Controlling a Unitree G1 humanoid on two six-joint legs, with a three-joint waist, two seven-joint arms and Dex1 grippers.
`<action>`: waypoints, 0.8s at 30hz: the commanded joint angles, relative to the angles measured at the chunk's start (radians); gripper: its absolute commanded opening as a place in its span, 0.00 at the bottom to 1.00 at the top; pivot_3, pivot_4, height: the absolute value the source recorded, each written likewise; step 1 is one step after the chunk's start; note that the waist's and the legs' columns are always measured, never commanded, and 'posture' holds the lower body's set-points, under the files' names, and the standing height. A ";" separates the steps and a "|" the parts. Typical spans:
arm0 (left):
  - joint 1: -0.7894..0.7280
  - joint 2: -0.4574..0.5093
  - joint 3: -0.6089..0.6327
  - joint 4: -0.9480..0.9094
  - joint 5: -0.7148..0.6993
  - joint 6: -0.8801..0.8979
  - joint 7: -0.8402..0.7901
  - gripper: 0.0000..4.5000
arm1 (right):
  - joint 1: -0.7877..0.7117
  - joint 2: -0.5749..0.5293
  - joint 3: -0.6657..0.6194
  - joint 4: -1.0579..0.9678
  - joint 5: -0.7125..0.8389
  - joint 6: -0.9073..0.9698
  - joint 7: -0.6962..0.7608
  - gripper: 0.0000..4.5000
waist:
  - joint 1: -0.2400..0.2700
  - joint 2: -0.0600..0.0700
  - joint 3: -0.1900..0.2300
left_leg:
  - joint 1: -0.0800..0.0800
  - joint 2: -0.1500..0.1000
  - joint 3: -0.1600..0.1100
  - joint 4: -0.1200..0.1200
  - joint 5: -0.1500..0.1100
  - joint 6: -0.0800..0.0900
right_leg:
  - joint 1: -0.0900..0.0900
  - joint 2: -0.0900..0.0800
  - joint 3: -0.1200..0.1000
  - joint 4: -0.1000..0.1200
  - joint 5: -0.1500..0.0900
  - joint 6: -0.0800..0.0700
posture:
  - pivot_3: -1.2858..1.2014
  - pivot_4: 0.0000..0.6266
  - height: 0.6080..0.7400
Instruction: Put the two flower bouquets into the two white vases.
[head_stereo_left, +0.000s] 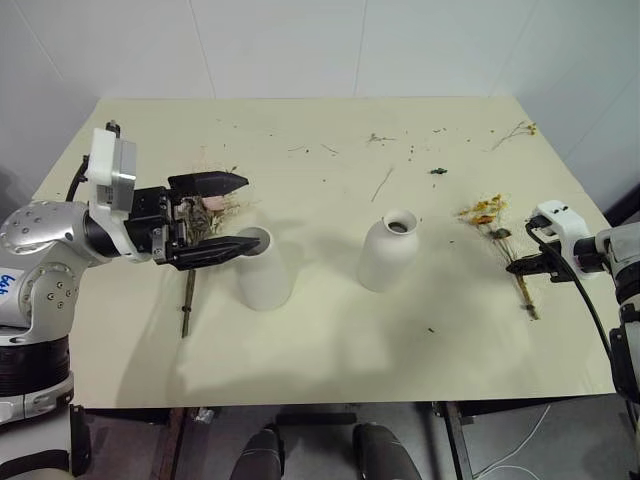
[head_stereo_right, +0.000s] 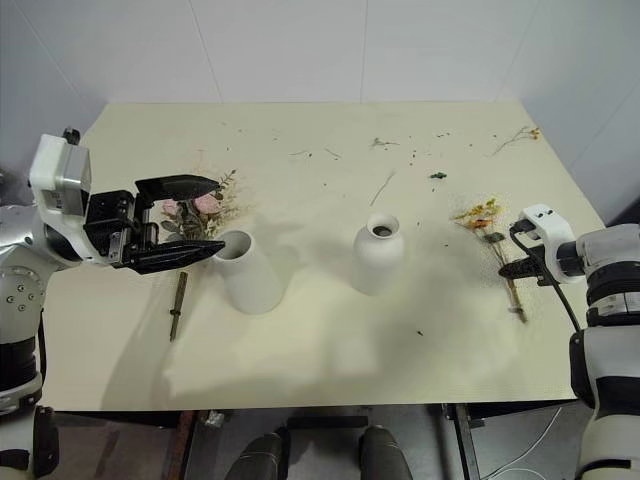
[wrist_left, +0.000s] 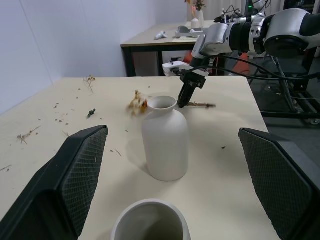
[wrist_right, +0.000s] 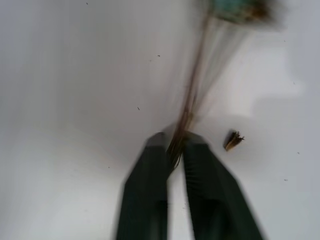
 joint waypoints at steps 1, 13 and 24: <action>-0.040 0.002 -0.001 0.019 0.000 -0.031 -0.013 1.00 | -0.009 -0.009 -0.050 -0.007 0.023 0.007 -0.001 0.01 | 0.001 0.000 0.000 | 0.000 0.000 0.000 0.000 0.000 0.000 | 0.000 0.000 0.000 0.000 0.000 0.000 | 0.52 0.24 1.00; -0.108 -0.030 -0.056 0.240 0.077 -0.136 -0.065 1.00 | 0.213 0.213 -0.613 -1.036 0.529 -0.095 -0.244 0.01 | 0.006 0.003 0.001 | -0.001 0.002 -0.001 -0.002 0.000 -0.001 | -0.002 0.002 0.000 0.001 -0.001 0.001 | 0.52 0.24 1.00; -0.180 -0.088 -0.093 0.328 0.112 -0.176 -0.085 1.00 | 0.321 0.433 -0.588 -1.333 0.752 -0.025 -0.492 0.01 | 0.028 0.002 0.001 | -0.001 0.000 -0.002 0.000 0.000 0.000 | -0.001 0.000 0.000 0.003 -0.001 0.000 | 0.52 0.24 1.00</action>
